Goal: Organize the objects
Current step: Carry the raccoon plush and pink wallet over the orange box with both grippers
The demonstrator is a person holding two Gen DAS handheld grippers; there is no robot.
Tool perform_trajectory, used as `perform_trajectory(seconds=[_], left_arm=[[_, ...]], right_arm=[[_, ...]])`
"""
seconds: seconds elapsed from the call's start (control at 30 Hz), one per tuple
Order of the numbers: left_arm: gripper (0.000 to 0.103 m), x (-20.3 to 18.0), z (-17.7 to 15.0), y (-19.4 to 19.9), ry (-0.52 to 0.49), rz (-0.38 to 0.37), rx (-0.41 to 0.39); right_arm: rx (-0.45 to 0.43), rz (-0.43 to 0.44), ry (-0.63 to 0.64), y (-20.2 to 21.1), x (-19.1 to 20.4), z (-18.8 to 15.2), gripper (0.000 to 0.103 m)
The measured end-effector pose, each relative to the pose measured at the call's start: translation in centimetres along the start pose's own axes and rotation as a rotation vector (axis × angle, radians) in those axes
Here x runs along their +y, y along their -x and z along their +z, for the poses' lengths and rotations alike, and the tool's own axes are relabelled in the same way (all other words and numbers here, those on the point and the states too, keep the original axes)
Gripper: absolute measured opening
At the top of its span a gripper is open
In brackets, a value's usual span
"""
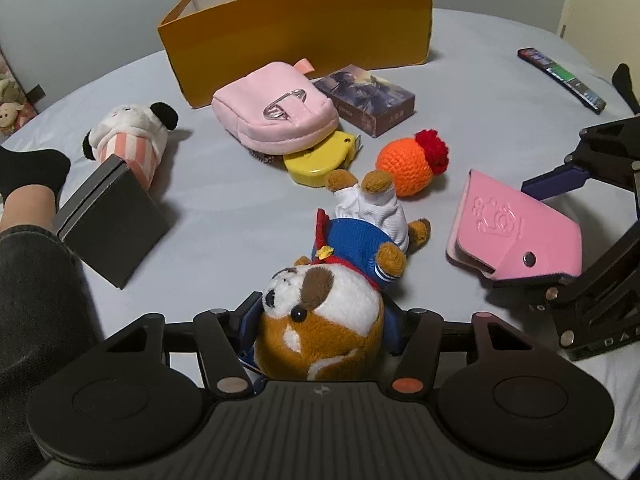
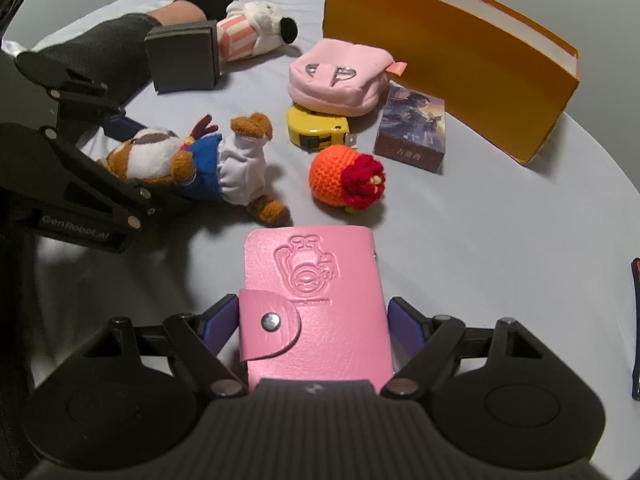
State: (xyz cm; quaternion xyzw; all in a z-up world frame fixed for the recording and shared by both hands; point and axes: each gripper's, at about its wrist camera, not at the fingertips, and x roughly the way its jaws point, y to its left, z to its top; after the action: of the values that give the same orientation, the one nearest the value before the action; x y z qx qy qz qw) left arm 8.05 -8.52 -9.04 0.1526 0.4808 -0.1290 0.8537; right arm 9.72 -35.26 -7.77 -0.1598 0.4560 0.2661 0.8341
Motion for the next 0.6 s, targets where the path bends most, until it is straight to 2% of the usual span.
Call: perform_trajectory(seconds=[0.33,0.6], left_arm=[[0.066,1.6,2.6,2.5,0.04,-0.075,-0.092],[0.066,2.6,6.8,3.3,0.002,-0.06,-0.17]], right_arm=[[-0.074,-0.018,-0.028,3.5,-2.3,2.3,0.081],[-0.117,-0.069,-0.009,5.4,-5.5,5.2,0.081]])
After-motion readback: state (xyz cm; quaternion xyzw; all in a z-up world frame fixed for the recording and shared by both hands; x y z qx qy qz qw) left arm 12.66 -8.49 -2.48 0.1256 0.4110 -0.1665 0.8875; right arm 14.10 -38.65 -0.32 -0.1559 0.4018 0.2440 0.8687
